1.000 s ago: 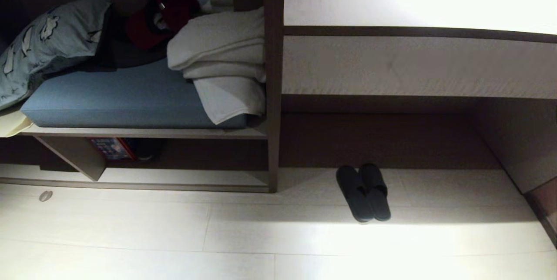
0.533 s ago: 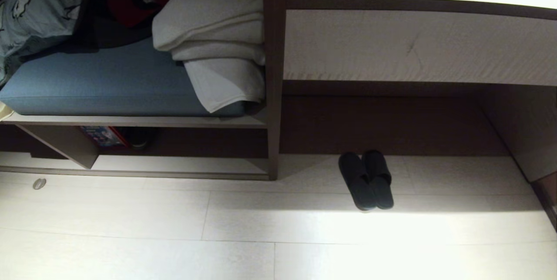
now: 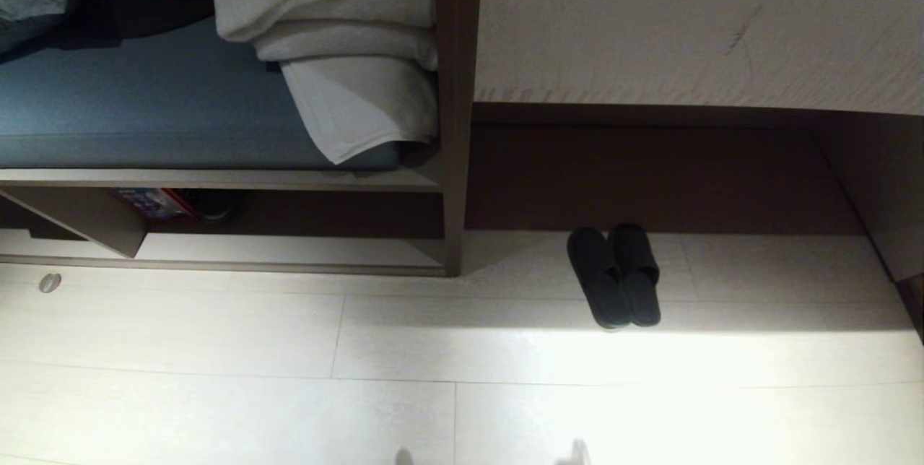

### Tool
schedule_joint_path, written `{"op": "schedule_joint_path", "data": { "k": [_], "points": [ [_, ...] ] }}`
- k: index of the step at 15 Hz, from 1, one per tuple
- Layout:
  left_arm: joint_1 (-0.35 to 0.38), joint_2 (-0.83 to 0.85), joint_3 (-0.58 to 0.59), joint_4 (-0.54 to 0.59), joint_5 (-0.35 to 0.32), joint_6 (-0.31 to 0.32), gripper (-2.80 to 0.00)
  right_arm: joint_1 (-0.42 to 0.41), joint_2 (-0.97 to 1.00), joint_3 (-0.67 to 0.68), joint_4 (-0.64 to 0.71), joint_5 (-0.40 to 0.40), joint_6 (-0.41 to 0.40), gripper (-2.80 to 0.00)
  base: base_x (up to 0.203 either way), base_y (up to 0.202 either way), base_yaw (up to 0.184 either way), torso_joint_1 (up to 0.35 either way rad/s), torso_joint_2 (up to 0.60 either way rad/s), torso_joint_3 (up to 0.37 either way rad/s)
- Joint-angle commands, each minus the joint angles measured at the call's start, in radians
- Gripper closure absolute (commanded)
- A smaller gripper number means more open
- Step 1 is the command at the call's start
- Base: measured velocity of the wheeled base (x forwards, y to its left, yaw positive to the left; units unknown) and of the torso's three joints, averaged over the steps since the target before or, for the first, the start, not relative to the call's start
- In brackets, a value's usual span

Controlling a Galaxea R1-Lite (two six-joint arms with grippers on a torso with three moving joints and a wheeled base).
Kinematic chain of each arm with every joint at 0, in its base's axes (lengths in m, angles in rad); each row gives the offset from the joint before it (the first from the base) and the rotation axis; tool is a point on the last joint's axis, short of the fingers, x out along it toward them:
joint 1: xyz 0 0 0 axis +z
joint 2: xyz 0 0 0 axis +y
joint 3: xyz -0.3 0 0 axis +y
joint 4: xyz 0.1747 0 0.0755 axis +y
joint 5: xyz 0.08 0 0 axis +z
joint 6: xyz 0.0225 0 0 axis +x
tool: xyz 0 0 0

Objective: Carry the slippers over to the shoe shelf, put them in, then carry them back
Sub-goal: Pick up the slippers on the floor

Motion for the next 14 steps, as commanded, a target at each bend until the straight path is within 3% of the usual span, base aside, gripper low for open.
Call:
{"op": "schedule_joint_path", "data": {
  "k": [1, 14],
  "points": [
    [0.0, 0.0, 0.001, 0.001, 0.0, 0.0, 0.0, 0.0, 0.001, 0.0, 0.0, 0.0, 0.0, 0.0, 0.0, 0.0, 0.0, 0.006, 0.01, -0.198],
    [0.0, 0.0, 0.001, 0.001, 0.0, 0.0, 0.0, -0.001, 0.001, 0.0, 0.0, 0.0, 0.0, 0.0, 0.0, 0.0, 0.0, 0.003, 0.0, -0.196]
  ]
}}
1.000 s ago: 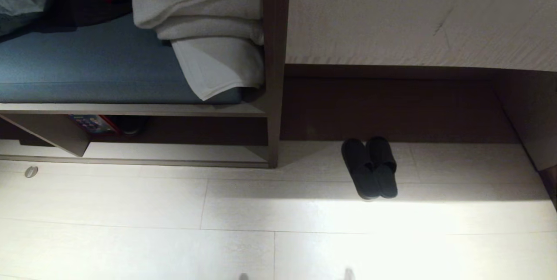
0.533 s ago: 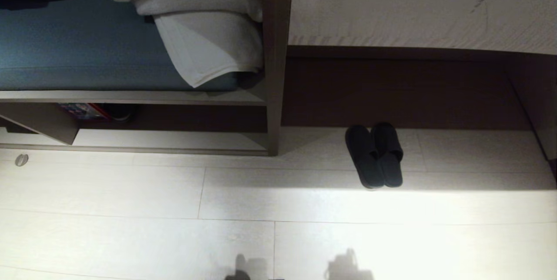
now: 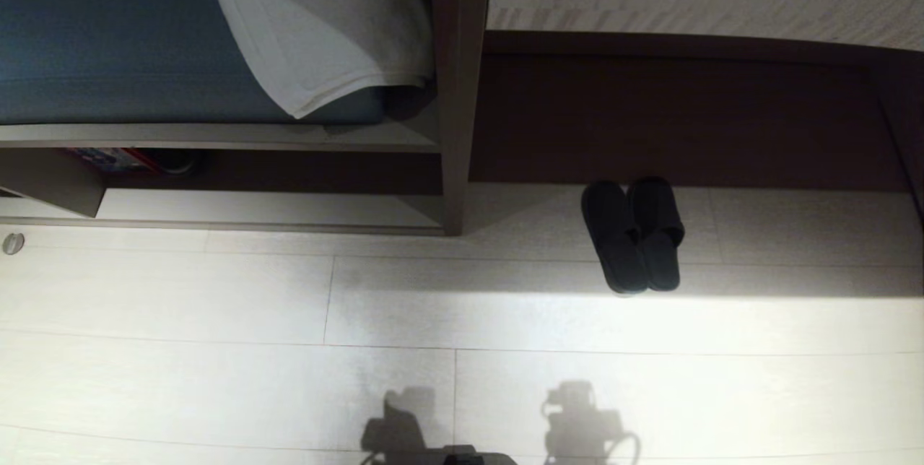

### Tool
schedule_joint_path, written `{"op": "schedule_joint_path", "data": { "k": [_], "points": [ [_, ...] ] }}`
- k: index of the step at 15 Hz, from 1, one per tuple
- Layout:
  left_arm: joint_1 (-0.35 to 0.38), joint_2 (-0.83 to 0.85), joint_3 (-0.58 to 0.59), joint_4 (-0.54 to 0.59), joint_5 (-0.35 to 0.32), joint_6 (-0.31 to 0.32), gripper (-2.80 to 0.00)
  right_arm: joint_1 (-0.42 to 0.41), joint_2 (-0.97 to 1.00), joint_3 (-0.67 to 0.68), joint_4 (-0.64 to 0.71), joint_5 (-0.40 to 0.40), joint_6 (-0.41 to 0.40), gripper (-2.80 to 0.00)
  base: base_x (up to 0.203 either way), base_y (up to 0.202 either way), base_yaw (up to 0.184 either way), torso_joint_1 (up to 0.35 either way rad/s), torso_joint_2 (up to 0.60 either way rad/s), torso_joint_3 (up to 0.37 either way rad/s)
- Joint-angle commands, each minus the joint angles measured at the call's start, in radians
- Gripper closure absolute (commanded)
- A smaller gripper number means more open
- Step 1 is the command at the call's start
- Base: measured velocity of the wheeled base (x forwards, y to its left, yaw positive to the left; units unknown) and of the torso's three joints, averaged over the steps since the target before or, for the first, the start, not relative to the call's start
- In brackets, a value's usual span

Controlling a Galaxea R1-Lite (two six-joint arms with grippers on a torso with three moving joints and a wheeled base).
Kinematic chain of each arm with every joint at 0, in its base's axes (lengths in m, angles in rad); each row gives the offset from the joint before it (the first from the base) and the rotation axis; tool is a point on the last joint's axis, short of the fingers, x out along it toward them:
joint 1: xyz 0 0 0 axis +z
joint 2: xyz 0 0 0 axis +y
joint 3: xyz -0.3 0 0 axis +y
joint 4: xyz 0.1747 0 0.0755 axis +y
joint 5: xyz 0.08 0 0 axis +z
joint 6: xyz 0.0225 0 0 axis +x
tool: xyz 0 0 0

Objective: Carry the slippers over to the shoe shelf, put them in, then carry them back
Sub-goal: Pick up the slippers on the floor

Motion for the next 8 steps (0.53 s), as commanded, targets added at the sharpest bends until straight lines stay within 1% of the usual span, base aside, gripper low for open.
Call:
{"op": "schedule_joint_path", "data": {
  "k": [1, 8],
  "points": [
    [0.0, 0.0, 0.0, 0.0, 0.0, 0.0, 0.0, 0.0, 0.001, 0.0, 0.0, 0.0, 0.0, 0.0, 0.0, 0.0, 0.0, 0.002, 0.0, -0.194],
    [0.0, 0.0, 0.0, 0.0, 0.0, 0.001, 0.0, 0.0, 0.001, 0.0, 0.0, 0.0, 0.0, 0.0, 0.0, 0.0, 0.0, 0.007, 0.0, -0.197]
  ]
}}
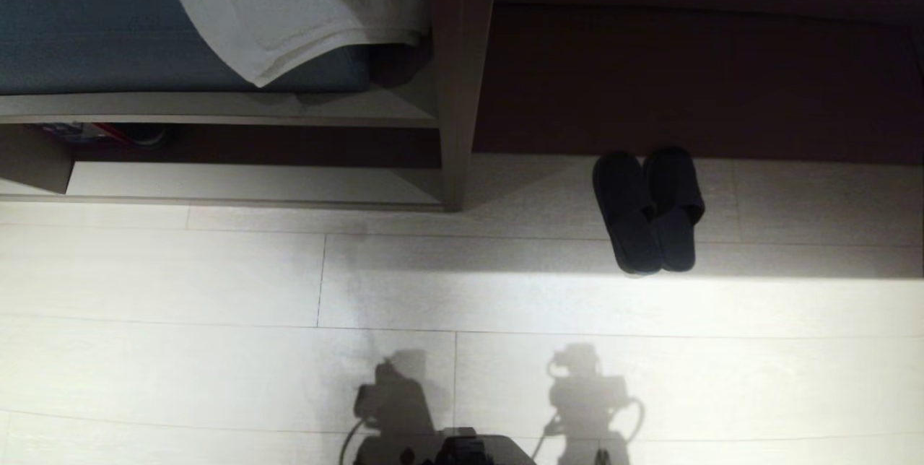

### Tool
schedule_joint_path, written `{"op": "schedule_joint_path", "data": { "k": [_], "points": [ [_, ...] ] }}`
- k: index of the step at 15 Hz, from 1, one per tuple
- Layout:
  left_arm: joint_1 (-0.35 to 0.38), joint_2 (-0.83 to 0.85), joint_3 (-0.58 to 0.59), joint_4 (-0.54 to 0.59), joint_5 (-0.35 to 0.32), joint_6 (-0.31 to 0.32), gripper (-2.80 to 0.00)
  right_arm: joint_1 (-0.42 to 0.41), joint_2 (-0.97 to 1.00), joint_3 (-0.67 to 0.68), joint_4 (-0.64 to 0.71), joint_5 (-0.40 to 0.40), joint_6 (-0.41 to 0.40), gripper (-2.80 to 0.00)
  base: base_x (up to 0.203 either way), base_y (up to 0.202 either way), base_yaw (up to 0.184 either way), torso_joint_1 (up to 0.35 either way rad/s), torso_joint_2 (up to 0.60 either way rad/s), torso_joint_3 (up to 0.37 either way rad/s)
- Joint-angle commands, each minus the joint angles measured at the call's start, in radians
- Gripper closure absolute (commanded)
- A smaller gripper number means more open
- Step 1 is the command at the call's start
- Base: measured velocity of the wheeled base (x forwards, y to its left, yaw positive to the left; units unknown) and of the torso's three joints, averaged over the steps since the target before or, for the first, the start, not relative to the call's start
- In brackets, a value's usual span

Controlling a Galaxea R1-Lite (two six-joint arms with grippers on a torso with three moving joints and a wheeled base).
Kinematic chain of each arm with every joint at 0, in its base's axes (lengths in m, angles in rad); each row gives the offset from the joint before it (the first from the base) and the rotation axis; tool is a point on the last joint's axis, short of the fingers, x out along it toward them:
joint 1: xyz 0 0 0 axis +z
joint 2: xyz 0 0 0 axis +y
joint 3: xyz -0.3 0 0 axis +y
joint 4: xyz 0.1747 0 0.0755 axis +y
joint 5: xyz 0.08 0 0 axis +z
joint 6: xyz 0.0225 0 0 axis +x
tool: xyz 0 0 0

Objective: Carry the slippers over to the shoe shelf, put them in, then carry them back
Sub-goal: Pick up the slippers on the floor

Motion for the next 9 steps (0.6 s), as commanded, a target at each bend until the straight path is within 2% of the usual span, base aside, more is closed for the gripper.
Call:
{"op": "schedule_joint_path", "data": {
  "k": [1, 9],
  "points": [
    [0.0, 0.0, 0.0, 0.001, 0.0, 0.0, 0.0, 0.0, 0.001, 0.0, 0.0, 0.0, 0.0, 0.0, 0.0, 0.0, 0.0, -0.002, 0.0, -0.205],
    [0.0, 0.0, 0.0, 0.001, 0.0, -0.002, 0.0, 0.0, 0.001, 0.0, 0.0, 0.0, 0.0, 0.0, 0.0, 0.0, 0.0, 0.001, 0.0, -0.198]
  ]
}}
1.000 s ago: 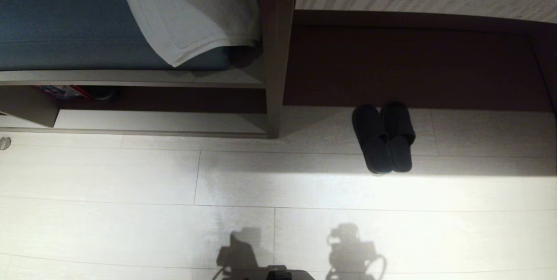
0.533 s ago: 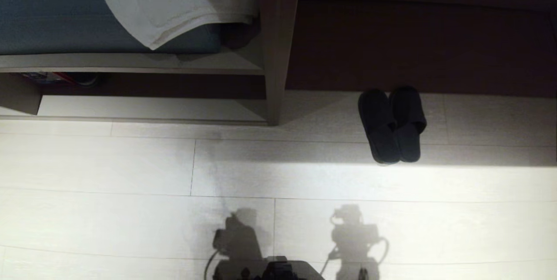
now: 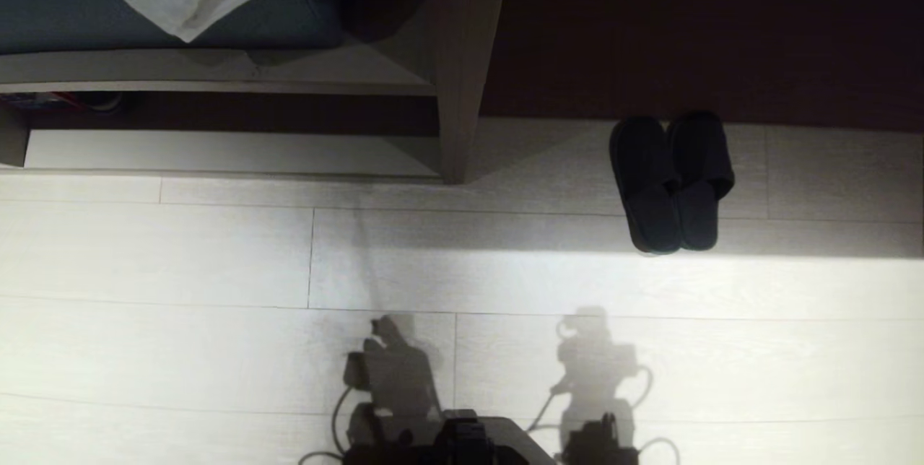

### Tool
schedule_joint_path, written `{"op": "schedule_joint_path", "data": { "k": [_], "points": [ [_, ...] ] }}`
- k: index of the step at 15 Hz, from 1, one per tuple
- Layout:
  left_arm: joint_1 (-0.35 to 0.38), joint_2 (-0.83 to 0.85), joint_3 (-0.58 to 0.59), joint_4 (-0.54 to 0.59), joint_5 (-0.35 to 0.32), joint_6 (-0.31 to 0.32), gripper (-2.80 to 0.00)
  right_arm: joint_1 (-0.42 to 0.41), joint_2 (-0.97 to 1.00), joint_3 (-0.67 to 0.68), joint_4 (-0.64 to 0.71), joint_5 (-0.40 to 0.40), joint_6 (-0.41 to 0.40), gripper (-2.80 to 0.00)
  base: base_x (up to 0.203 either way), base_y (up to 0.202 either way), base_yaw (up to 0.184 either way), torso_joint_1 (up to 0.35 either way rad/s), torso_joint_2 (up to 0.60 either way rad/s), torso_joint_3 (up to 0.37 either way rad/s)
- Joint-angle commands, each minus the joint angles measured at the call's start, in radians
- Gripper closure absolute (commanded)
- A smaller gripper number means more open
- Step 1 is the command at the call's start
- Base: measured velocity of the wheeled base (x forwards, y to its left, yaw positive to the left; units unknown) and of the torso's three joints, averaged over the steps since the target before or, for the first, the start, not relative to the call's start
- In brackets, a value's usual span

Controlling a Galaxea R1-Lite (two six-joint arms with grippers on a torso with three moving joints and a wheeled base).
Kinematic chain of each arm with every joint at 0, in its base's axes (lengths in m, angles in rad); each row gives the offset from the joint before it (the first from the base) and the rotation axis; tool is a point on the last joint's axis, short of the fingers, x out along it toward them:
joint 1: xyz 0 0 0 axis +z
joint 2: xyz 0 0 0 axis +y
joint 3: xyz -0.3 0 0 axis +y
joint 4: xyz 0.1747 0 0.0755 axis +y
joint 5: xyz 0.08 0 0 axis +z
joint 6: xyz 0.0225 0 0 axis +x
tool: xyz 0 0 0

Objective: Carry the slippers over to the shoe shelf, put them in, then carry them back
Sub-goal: Pick up the slippers on the floor

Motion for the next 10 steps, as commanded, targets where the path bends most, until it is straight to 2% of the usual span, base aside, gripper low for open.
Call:
{"op": "schedule_joint_path", "data": {
  "k": [1, 10],
  "points": [
    [0.0, 0.0, 0.0, 0.001, -0.001, -0.001, 0.0, 0.0, 0.001, 0.0, 0.0, 0.0, 0.0, 0.0, 0.0, 0.0, 0.0, 0.002, 0.0, -0.198],
    [0.0, 0.0, 0.0, -0.001, 0.0, -0.002, 0.0, 0.0, 0.001, 0.0, 0.0, 0.0, 0.0, 0.0, 0.0, 0.0, 0.0, 0.001, 0.0, -0.199]
  ]
}}
